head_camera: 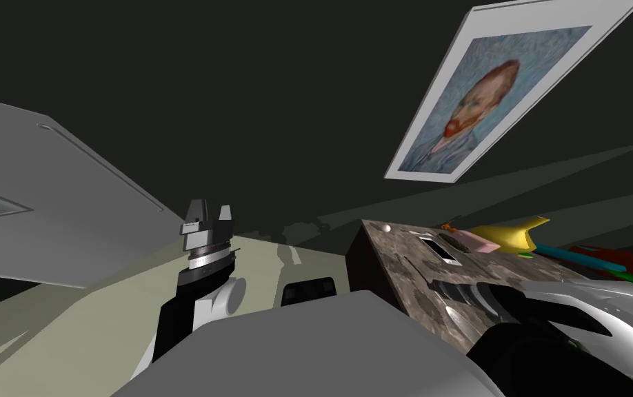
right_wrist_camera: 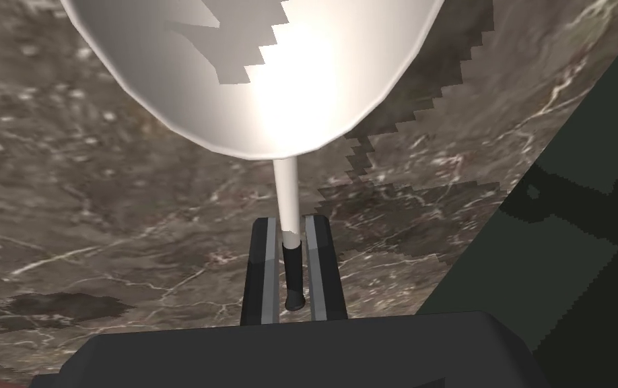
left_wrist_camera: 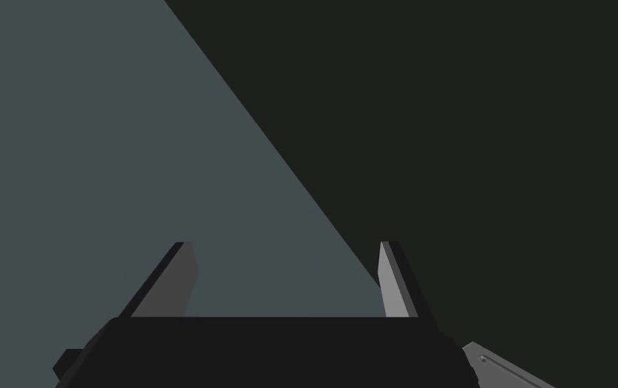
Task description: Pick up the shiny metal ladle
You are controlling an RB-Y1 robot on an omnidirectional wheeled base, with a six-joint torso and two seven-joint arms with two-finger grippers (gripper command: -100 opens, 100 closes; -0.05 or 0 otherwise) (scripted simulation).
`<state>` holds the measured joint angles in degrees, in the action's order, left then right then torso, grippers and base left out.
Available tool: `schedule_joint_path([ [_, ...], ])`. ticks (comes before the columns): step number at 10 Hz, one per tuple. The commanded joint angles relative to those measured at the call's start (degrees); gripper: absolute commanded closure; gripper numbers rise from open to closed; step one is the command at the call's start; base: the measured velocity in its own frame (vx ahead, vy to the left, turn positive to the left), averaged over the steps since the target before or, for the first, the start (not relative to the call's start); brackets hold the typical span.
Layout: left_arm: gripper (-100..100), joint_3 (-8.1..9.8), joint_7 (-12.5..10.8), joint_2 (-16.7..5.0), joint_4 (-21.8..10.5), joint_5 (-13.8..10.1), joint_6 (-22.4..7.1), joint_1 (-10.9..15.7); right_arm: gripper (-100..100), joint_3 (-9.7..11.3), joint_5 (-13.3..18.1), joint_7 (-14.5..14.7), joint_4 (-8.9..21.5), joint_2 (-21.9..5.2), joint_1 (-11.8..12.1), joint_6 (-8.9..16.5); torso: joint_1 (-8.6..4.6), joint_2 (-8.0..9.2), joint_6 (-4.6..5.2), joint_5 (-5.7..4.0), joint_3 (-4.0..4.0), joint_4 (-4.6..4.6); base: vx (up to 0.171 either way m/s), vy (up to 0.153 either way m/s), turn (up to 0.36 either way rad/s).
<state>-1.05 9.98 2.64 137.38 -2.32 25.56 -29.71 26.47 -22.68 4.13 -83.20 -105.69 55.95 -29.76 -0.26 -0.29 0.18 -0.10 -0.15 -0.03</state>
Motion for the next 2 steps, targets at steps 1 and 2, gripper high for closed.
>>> schedule_joint_path([
  [1,0,0.00,0.0,0.0,0.0,0.0,0.0,0.0,100,0.0,0.0,0.0,0.0,0.0,0.0,0.0,0.00,0.00,0.00,0.00,0.00,0.00,-0.010,-0.002,-0.004],
  [2,0,0.00,0.0,0.0,0.0,0.0,0.0,0.0,0,0.0,0.0,-0.2,0.0,-0.1,0.0,0.0,0.00,-0.03,0.01,-0.02,-0.02,-0.01,0.000,0.000,0.000],
])
